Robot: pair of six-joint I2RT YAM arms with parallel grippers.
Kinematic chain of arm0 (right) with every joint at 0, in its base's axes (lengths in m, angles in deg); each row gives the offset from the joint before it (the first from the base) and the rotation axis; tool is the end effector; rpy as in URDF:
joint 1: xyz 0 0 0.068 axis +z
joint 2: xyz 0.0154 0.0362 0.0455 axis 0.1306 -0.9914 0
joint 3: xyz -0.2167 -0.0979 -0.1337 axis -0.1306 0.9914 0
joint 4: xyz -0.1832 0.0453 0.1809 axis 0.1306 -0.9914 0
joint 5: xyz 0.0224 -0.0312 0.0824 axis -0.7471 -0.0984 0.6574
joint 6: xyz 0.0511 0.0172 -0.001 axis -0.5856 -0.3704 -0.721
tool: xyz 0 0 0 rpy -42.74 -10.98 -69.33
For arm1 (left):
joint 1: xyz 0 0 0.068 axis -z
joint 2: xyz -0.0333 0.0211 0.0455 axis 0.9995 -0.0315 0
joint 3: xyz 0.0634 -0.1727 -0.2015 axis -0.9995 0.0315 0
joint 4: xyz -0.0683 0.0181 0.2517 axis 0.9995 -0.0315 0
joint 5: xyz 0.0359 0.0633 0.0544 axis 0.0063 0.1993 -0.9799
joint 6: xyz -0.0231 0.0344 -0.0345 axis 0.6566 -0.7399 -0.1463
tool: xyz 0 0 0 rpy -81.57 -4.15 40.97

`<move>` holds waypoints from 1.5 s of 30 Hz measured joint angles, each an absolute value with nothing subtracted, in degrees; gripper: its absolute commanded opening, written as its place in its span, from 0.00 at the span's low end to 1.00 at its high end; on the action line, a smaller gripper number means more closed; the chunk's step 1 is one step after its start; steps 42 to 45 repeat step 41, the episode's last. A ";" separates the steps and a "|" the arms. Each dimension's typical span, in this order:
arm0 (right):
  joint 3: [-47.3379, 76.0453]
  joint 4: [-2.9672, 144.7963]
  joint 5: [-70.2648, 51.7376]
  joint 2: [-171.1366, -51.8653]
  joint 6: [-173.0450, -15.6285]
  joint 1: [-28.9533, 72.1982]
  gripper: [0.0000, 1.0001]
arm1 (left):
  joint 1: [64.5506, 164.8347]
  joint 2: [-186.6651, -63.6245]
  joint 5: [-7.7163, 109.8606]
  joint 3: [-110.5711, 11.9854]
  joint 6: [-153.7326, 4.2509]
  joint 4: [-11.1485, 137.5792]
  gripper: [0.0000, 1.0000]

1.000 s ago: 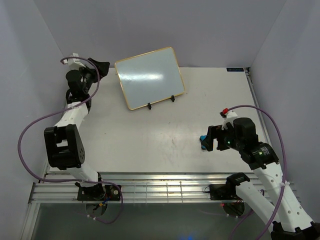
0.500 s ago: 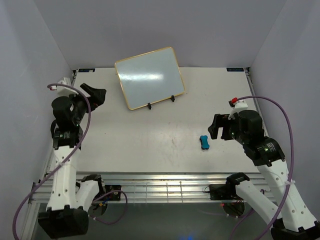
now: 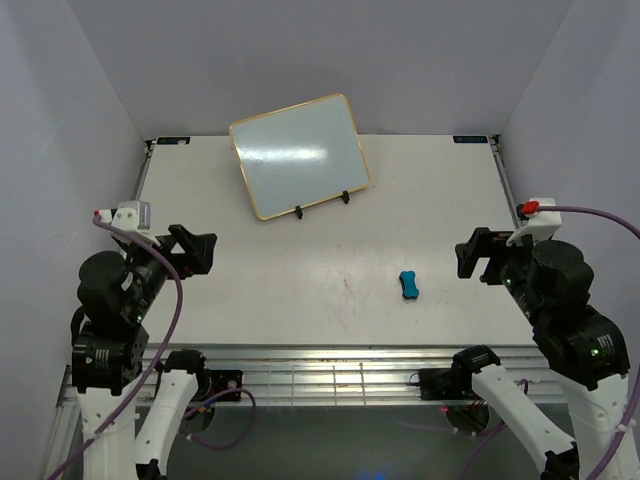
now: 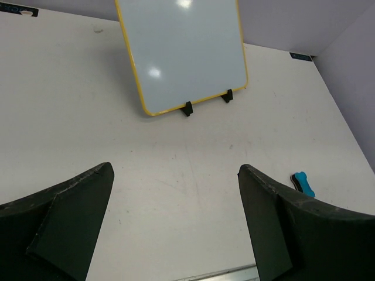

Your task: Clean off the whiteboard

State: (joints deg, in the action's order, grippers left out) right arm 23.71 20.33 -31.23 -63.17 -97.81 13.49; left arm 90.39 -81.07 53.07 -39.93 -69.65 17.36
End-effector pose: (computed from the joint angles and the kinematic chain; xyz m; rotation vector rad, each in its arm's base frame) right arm 0.0707 0.0178 0.4087 -0.0033 1.8713 0.1419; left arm 0.0783 -0.0093 0.4066 -0.0974 1.7962 -0.3958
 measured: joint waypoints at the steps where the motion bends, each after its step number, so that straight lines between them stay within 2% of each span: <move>1: 21.50 18.82 -31.71 -63.24 -97.52 13.49 0.90 | 91.66 -80.09 52.48 -40.85 -70.14 15.57 0.98; 6: 16.58 13.38 -34.23 -63.48 -96.76 13.49 0.90 | 97.25 -76.52 46.60 -43.10 -72.36 9.76 0.98; 18: 20.56 9.40 -36.06 -60.51 -96.10 13.49 0.90 | 97.82 -73.27 38.82 -37.98 -72.96 7.57 0.98; 45: 20.80 9.43 -36.96 -59.00 -96.06 13.49 0.90 | 98.08 -72.83 37.20 -38.01 -72.96 7.57 0.98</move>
